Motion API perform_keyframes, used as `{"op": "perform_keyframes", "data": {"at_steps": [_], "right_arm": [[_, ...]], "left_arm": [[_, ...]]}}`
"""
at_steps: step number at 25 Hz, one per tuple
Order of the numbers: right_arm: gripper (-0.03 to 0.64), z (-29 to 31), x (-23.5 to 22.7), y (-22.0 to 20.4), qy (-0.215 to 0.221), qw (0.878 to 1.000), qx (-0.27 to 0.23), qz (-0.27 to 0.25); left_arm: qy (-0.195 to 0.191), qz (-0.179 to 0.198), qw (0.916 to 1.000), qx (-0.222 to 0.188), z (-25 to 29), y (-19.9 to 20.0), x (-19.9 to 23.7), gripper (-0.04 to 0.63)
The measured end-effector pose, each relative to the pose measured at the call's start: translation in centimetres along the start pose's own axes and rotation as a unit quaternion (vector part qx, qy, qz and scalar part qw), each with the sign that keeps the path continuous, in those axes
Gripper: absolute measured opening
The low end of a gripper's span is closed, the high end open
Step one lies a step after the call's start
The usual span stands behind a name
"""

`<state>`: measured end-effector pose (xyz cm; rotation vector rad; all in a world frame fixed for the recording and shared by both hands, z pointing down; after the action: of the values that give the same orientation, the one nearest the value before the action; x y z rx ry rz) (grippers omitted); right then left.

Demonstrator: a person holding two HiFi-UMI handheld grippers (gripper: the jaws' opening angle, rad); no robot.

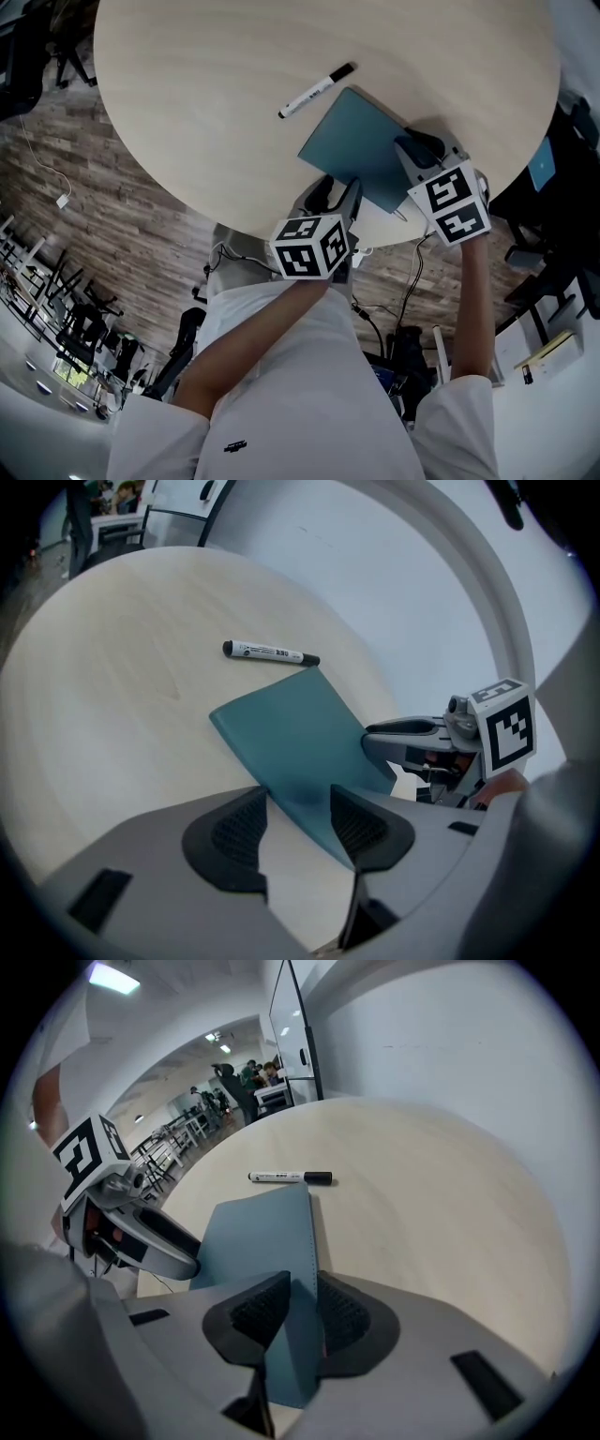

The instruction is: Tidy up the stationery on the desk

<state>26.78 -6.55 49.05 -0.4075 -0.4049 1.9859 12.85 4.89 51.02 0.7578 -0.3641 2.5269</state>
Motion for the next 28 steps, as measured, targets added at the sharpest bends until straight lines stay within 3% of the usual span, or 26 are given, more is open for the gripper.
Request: {"op": "perform_keyframes", "data": {"at_steps": [3, 8, 12, 17, 22, 28], "right_arm": [[0.106, -0.3, 0.1, 0.2, -0.011, 1.000, 0.000, -0.001], [0.066, -1.4, 0.1, 0.4, -0.021, 0.999, -0.014, 0.020], [0.055, -2.1, 0.1, 0.1, -0.031, 0.998, -0.021, 0.044], [0.052, -3.0, 1.1, -0.5, -0.059, 0.992, -0.037, 0.103], [0.051, -3.3, 2.2, -0.8, -0.088, 0.982, -0.054, 0.160], [0.048, -4.0, 3.4, -1.7, -0.089, 0.967, -0.081, 0.224]], "left_arm": [[0.014, 0.005, 0.9999, 0.000, -0.1, 0.3, 0.5, 0.133], [0.019, 0.023, 0.9996, -0.003, -0.7, 0.5, 0.3, 0.083], [0.021, 0.039, 0.9990, -0.012, -0.8, 1.2, 0.1, 0.071], [0.014, 0.087, 0.9960, -0.014, -1.1, 2.0, 0.2, 0.069], [0.007, 0.128, 0.9918, 0.004, -1.1, 3.5, 0.6, 0.069], [0.000, 0.188, 0.9817, 0.029, -0.8, 5.2, 0.6, 0.066]]}}
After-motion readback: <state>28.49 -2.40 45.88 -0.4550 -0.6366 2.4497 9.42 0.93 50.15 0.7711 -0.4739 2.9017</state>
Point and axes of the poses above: the fingertips, and each gripper's own axes: z forward along the fingers, x to its left, y out of its top, the point moved 7 cm from there along -z, backward along the fingers, and after that the axes turned 9 degrees about -z, right-handed, at the moved point
